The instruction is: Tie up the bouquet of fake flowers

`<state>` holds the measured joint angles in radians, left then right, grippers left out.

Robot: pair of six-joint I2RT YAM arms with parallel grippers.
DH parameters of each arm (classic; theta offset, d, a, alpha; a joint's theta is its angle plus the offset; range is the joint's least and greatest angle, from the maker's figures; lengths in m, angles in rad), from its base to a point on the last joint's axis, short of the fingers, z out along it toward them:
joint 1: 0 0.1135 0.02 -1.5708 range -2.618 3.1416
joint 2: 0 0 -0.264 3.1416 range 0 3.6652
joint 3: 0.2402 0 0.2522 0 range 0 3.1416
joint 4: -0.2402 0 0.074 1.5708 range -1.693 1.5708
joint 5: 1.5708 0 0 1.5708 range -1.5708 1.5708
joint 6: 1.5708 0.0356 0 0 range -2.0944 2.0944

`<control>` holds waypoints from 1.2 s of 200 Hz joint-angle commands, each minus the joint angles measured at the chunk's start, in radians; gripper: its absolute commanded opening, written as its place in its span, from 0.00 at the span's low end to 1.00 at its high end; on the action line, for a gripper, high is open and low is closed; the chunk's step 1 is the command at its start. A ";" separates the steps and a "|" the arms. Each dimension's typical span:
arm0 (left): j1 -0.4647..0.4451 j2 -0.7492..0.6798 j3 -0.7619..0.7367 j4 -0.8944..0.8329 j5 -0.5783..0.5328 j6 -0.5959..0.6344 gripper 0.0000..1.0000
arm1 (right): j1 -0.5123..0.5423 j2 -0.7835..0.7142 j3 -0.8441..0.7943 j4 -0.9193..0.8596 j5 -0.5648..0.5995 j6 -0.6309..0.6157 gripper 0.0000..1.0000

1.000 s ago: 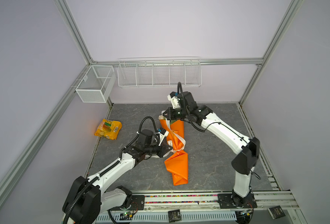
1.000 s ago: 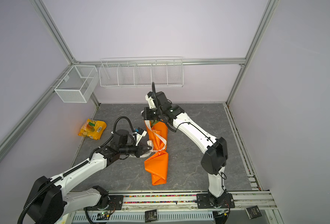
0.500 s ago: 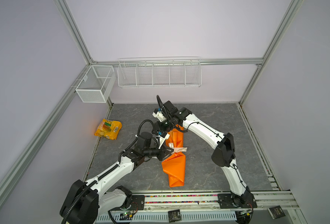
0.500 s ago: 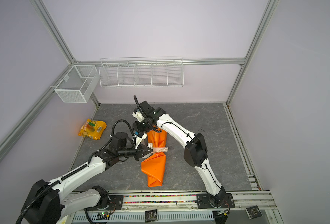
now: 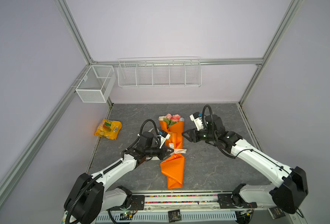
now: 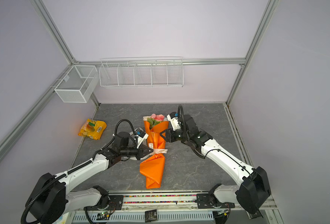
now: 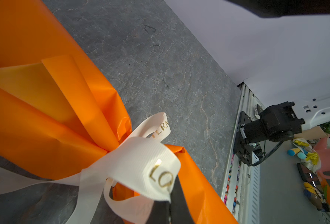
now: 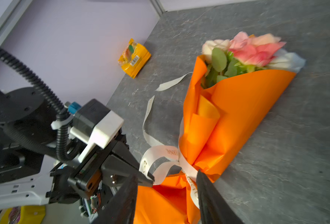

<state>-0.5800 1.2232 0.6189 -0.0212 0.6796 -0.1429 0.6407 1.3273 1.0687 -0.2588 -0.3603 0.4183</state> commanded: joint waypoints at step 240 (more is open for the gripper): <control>0.004 -0.082 0.048 -0.193 -0.087 0.042 0.47 | 0.144 0.238 0.004 0.103 -0.010 0.276 0.07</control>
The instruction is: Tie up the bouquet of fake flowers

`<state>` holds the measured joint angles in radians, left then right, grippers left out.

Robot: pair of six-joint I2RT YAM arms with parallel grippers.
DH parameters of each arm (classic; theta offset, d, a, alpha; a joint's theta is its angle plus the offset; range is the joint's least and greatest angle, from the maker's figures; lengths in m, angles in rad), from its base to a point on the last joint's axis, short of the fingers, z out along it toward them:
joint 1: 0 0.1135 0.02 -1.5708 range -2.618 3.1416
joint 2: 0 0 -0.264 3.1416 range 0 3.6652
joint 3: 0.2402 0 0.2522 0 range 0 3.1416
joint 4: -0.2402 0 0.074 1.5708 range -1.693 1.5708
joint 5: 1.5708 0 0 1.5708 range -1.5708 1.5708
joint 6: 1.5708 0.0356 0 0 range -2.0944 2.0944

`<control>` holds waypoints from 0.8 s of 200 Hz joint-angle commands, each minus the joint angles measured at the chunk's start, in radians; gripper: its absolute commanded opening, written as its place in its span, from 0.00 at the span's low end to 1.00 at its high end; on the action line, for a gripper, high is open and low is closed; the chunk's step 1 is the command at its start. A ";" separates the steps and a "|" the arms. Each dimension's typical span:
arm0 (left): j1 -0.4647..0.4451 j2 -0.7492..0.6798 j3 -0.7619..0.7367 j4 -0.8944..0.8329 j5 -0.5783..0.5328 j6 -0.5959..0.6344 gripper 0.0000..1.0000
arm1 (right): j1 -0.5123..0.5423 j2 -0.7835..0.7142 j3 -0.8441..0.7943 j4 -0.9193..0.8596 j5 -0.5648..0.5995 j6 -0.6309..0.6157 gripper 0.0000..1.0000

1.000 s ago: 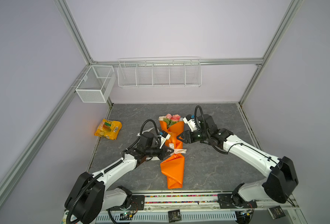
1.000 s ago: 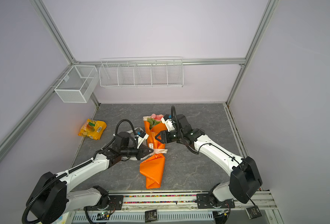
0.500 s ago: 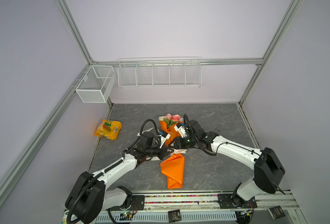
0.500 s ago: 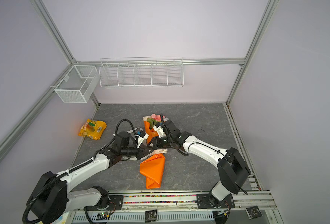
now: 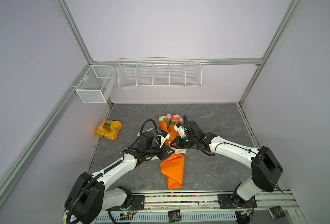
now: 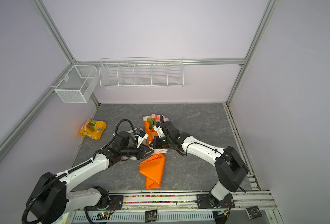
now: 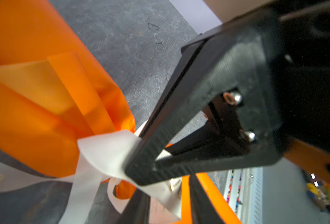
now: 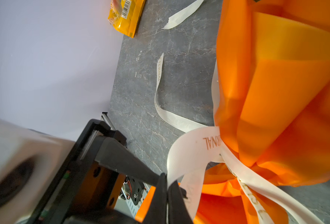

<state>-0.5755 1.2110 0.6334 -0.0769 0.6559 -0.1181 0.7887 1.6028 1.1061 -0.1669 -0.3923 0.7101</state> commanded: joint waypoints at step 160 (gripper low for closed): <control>0.248 0.447 0.189 -0.035 -0.189 -0.785 0.54 | 0.002 -0.032 -0.012 0.026 -0.001 -0.060 0.07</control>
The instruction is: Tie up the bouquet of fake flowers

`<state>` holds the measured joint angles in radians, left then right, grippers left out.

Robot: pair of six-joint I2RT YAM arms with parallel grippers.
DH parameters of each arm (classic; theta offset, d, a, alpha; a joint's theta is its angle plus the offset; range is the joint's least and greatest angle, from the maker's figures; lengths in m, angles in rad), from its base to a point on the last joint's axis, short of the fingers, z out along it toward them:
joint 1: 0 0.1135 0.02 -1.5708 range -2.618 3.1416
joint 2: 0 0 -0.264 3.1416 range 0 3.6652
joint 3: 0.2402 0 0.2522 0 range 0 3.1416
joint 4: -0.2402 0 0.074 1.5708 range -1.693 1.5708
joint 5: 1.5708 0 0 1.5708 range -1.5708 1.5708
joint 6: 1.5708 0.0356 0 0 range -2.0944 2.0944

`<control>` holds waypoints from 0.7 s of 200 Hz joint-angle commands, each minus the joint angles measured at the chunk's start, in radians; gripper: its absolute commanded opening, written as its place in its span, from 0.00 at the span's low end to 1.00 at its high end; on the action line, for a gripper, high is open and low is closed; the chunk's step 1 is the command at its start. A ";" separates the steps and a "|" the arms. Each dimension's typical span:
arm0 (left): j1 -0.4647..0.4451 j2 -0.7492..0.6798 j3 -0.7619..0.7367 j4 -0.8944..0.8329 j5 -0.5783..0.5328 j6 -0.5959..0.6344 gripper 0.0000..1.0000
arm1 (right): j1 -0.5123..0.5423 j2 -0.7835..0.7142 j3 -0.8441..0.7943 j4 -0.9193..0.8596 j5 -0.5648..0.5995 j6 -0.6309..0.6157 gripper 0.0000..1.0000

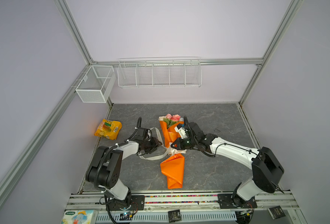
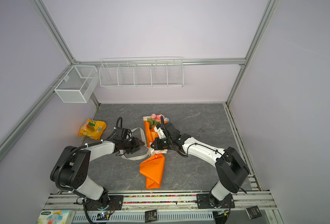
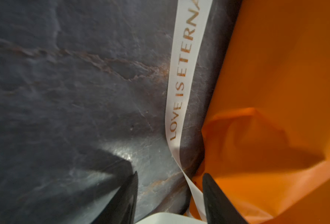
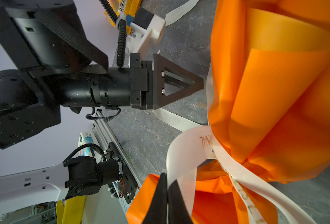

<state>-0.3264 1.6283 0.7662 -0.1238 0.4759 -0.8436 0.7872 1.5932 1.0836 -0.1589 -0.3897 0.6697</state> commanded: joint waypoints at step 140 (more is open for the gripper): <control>-0.020 0.043 0.036 0.076 0.058 -0.055 0.00 | 0.005 -0.012 0.030 0.004 0.017 -0.022 0.07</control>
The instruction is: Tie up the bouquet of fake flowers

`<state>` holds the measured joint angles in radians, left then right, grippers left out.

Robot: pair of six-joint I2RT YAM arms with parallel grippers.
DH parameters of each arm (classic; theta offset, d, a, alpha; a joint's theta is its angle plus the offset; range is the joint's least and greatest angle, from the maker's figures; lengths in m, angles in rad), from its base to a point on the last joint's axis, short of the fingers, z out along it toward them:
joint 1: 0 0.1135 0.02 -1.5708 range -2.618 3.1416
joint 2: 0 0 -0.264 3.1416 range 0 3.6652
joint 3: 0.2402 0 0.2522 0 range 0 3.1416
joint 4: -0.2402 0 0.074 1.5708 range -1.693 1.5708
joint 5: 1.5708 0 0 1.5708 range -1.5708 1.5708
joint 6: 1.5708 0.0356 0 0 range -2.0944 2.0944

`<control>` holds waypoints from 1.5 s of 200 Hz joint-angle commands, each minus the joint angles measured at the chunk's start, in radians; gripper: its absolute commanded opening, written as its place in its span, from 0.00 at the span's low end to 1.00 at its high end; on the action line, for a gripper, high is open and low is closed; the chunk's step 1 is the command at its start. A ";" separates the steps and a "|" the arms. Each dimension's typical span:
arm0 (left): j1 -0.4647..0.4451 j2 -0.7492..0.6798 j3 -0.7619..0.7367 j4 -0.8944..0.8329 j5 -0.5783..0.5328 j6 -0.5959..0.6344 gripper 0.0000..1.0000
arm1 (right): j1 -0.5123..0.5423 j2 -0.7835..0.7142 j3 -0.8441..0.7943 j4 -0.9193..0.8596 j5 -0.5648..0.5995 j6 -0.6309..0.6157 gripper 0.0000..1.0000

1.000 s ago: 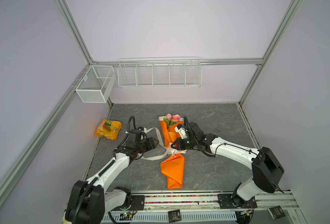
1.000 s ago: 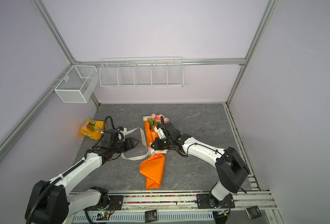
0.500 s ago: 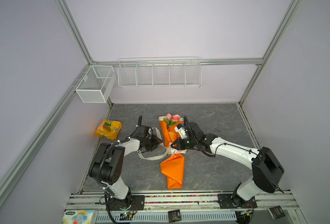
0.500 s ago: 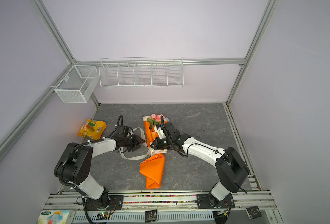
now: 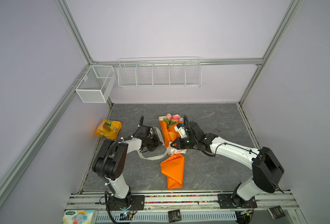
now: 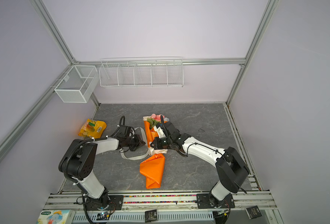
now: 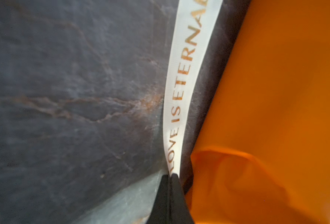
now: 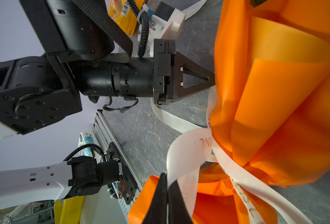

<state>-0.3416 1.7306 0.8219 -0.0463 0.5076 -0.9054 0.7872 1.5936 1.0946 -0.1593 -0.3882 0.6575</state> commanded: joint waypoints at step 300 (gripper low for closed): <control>-0.104 -1.124 -0.125 -0.831 0.036 -0.192 0.00 | 0.070 -0.013 0.057 0.072 0.034 0.029 0.07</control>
<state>-0.4389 0.5476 0.6472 -0.7914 0.4625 -1.1542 0.8528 1.5932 1.1290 -0.1143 -0.3595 0.6662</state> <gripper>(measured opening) 0.047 0.069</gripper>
